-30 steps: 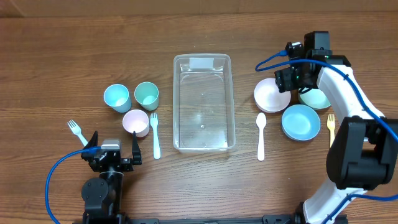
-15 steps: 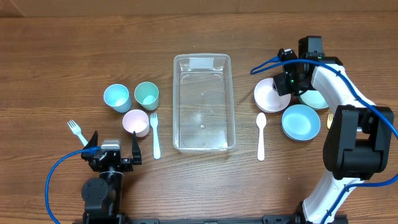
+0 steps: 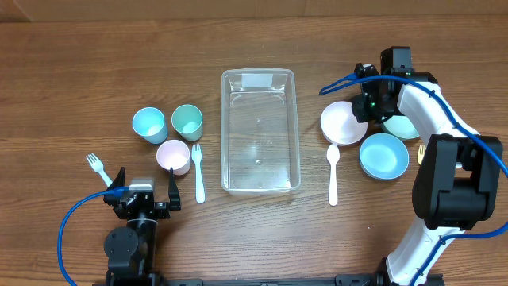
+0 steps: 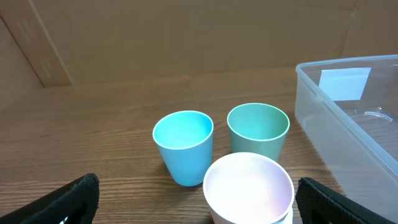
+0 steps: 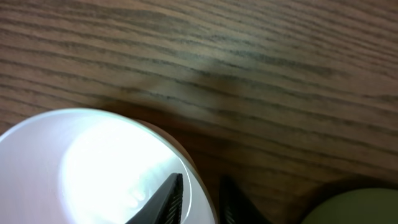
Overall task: Pack container
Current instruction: 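Reach the right gripper to the white bowl and grasp its rim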
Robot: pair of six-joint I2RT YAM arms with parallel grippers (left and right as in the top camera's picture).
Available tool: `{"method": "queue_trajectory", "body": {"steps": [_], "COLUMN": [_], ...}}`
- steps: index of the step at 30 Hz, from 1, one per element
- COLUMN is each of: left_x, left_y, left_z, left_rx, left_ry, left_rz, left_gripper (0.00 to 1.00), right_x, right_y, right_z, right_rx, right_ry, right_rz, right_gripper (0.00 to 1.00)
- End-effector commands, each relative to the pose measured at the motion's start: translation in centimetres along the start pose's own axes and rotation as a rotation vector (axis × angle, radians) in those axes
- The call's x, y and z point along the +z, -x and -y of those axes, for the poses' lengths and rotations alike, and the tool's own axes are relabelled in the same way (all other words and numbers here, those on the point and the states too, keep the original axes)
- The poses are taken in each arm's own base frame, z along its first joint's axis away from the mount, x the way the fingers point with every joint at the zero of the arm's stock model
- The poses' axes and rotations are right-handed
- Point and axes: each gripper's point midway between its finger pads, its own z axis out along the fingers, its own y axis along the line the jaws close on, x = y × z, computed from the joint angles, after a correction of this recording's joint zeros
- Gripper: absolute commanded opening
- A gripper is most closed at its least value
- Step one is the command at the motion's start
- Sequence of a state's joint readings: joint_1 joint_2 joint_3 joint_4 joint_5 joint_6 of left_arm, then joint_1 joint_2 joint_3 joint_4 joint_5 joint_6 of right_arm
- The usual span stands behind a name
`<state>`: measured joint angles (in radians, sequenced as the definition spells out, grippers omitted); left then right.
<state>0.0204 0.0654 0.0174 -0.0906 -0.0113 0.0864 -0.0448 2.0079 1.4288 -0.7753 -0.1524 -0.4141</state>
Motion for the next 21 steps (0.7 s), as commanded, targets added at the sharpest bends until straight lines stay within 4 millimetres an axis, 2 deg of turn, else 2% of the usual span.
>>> {"method": "queue_trajectory", "body": {"steps": [1, 5, 8, 11, 15, 19, 21], "left_x": [0.0, 0.0, 0.0, 0.0, 0.0, 0.0, 0.0], "left_y": [-0.1, -0.1, -0.1, -0.1, -0.1, -0.1, -0.1], "left_z": [0.1, 0.1, 0.1, 0.1, 0.1, 0.1, 0.1], "left_rx": [0.022, 0.022, 0.022, 0.022, 0.022, 0.022, 0.022], "left_ry": [-0.006, -0.006, -0.006, -0.006, -0.006, -0.006, -0.006], "left_rz": [0.004, 0.004, 0.004, 0.004, 0.004, 0.004, 0.004], "left_gripper": [1.0, 1.0, 1.0, 1.0, 1.0, 1.0, 1.0], "right_x": [-0.2, -0.2, -0.2, -0.2, -0.3, -0.4, -1.1], "right_y": [0.5, 0.2, -0.1, -0.1, 0.2, 0.5, 1.1], "right_z": [-0.2, -0.3, -0.4, -0.4, -0.3, -0.2, -0.1], "right_rx": [-0.004, -0.004, -0.002, -0.001, 0.001, 0.023, 0.038], "right_ry": [0.007, 0.011, 0.016, 0.016, 0.012, 0.008, 0.003], "right_rz": [0.005, -0.008, -0.019, -0.02, -0.01, 0.0, 0.013], "right_gripper": [0.22, 0.22, 0.16, 0.14, 0.05, 0.04, 0.04]}}
